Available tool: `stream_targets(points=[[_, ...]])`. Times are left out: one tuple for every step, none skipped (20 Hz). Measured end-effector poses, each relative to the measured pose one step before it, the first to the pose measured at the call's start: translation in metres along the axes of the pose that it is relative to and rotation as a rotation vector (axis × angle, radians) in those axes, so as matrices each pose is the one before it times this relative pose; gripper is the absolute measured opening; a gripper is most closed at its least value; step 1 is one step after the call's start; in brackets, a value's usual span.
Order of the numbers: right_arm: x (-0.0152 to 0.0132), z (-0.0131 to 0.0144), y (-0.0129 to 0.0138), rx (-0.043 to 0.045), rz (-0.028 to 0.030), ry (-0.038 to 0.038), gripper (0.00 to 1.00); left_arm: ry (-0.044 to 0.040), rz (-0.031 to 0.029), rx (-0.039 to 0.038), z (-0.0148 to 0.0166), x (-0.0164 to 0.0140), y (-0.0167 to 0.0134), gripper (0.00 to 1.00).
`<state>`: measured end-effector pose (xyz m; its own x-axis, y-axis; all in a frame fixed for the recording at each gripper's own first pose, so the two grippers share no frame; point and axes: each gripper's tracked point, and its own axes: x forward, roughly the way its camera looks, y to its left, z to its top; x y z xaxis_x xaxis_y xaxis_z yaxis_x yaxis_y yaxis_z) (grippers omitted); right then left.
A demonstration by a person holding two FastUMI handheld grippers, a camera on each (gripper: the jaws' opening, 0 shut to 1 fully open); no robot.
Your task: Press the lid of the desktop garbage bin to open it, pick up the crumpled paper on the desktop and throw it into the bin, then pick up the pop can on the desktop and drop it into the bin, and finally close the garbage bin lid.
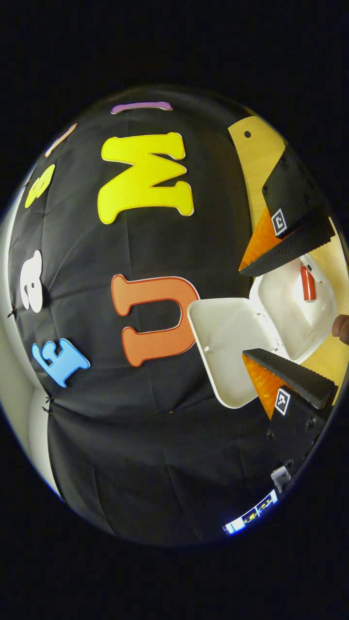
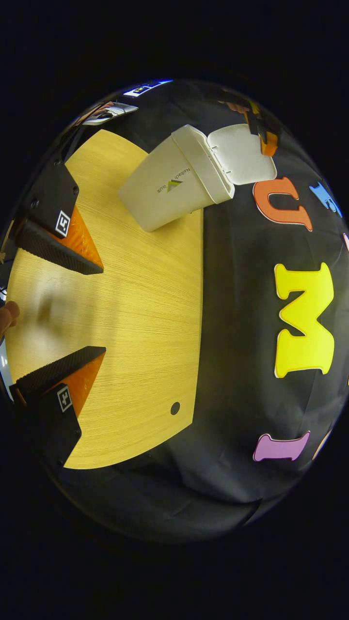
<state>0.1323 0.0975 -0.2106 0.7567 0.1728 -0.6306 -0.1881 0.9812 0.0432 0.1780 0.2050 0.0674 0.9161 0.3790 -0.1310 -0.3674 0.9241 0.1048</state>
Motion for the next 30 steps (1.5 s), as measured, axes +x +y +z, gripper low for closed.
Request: stream_targets(points=[[0.00108, 0.00131, -0.00109, -0.00117, 0.00128, 0.00203, 0.95, -0.01224, 0.0086, -0.01286, 0.01052, 0.00516, 0.0023, 0.97], [0.00109, 0.0006, -0.00108, -0.00258, 0.00198, 0.00131, 0.95, -0.01231, 0.00558, -0.00623, 0.01021, 0.00479, 0.00078, 0.97], [0.00125, 0.00092, -0.00092, -0.00281, 0.00043, 0.00101, 0.95, -0.00837, 0.01438, -0.00326, 0.01165, 0.00723, 0.00593, 0.98], [0.00114, 0.00155, -0.00097, -0.0014, -0.00072, 0.00092, 0.95, -0.00465, 0.02169, -0.00648, 0.00978, 0.00759, 0.00681, 0.98], [0.00146, 0.00142, -0.00121, 0.00108, -0.00096, 0.00066, 0.95, -0.00536, 0.00704, -0.01201, 0.01006, 0.00886, 0.00445, 0.97], [0.00186, 0.00117, -0.00063, 0.00214, -0.00142, 0.00234, 0.95, -0.00118, 0.00865, -0.01509, 0.0062, 0.00798, 0.00464, 0.98], [0.00101, 0.00148, -0.00127, 0.00116, -0.00548, 0.00379, 0.95, -0.00015, 0.00401, -0.02194, 0.00363, 0.0081, 0.00566, 0.97], [0.00111, 0.00146, -0.00046, 0.00117, 0.00105, 0.00033, 0.95, 0.00816, 0.01208, -0.02047, 0.00225, 0.00846, 0.00543, 0.98], [0.00068, 0.00236, -0.00039, -0.00038, -0.00118, -0.00278, 0.93, 0.00709, 0.02295, -0.01629, 0.00297, 0.00861, 0.01004, 0.97], [0.00231, 0.00102, -0.00098, -0.00329, -0.00236, -0.00088, 0.93, 0.00451, 0.0273, -0.00893, 0.00069, 0.00806, 0.00956, 0.98], [0.00179, 0.00065, -0.00039, -0.00055, -0.00256, 0.00251, 0.93, 0.01101, 0.01738, -0.01436, -0.00365, 0.00809, 0.00572, 0.98], [0.00243, -0.00079, 0.00042, 0.00396, 0.00109, 0.00493, 0.95, 0.02011, 0.00972, -0.02089, -0.00298, 0.00836, 0.00582, 0.98], [0.00164, -0.00054, 0.00178, 0.00218, 0.0026, 0.00578, 0.95, 0.02123, 0.01186, -0.016, -0.0027, 0.00833, 0.00499, 0.98], [0.00127, -0.00058, 0.00167, -0.00051, 0.00091, 0.00547, 0.93, 0.02675, 0.00781, -0.01433, -0.00535, 0.0063, 0.00359, 0.98], [0.00032, 0.00184, 0.00304, -0.00435, 0.00727, -0.00447, 0.93, 0.03105, 0.00871, -0.02003, -0.00855, 0.00518, 0.00329, 0.98], [0.00108, 0.00204, 0.00134, -0.00986, 0.00103, -0.00508, 0.95, 0.02884, -0.00178, -0.02764, -0.00769, 0.00487, 0.00006, 0.98], [0.00071, 0.00054, -0.00023, -0.0077, -0.00317, -0.00219, 0.95, 0.02589, 0.00388, -0.01991, -0.00793, 0.00333, 0.00237, 0.98], [0.00149, 0.00007, 0.00156, 0.00224, 0.00384, 0.00036, 0.95, 0.02186, 0.00692, -0.0075, -0.00647, 0.00057, 0.00064, 0.98], [0.00104, -0.00156, 0.00039, 0.00559, 0.0006, 0.00503, 0.94, 0.00653, -0.00558, -0.00448, -0.00399, -0.00123, -0.00157, 0.99], [0.00088, -0.00004, -0.00078, 0.00608, -0.0043, 0.00071, 0.94, -0.00128, 0.00387, 0.00797, 0.0005, -0.00206, -0.00133, 0.98], [0.00076, 0.001, 0.00007, 0.00695, -0.0005, -0.00495, 0.95, -0.00688, 0.00109, 0.01266, 0.00061, -0.00021, 0.0008, 0.98], [0.00164, -0.00184, 0.00146, 0.00366, 0.00169, 0.00351, 0.95, 0.00151, -0.00471, 0.00169, -0.00067, -0.00067, -0.00134, 0.98], [0.00081, -0.00109, 0.00048, 0.00233, -0.00111, 0.00372, 0.93, 0.00402, -0.00105, -0.00386, -0.00097, -0.00209, -0.00205, 0.96], [0.00025, -0.00008, 0.0015, 0.00132, 0.00477, -0.00082, 0.93, -0.00255, -0.00333, -0.00253, -0.00133, -0.00173, -0.00199, 0.95], [-0.00053, -0.00009, 0.00089, -0.00215, 0.00211, -0.00232, 0.93, 0.00068, -0.00235, 0.00284, -0.0025, -0.0019, -0.0002, 0.95], [-0.00033, -0.00081, 0.00023, -0.00316, 0.00078, -0.00363, 0.95, -0.00188, -0.00314, 0.00393, -0.0019, -0.00349, -0.00222, 0.96], [-0.00083, -0.00144, 0.00059, -0.00255, 0.0026, -0.00086, 0.95, -0.00557, 0.00082, 0.00649, -0.00227, -0.00409, -0.00193, 0.96], [0.00048, -0.0025, 0.00029, -0.00277, 0.00145, 0.00351, 0.95, -0.00188, -0.0066, -0.00052, -0.00366, -0.00353, -0.0034, 0.96], [-0.00075, -0.00246, -0.0005, -0.00197, 0.00106, 0.00224, 0.93, 0.00397, -0.0043, -0.00028, -0.00466, -0.00447, -0.00165, 0.96], [-0.00169, -0.00231, -0.00029, -0.00119, 0.00248, 0.00123, 0.93, 0.01138, -0.00256, -0.0043, -0.0063, -0.00345, -0.00078, 0.97]])
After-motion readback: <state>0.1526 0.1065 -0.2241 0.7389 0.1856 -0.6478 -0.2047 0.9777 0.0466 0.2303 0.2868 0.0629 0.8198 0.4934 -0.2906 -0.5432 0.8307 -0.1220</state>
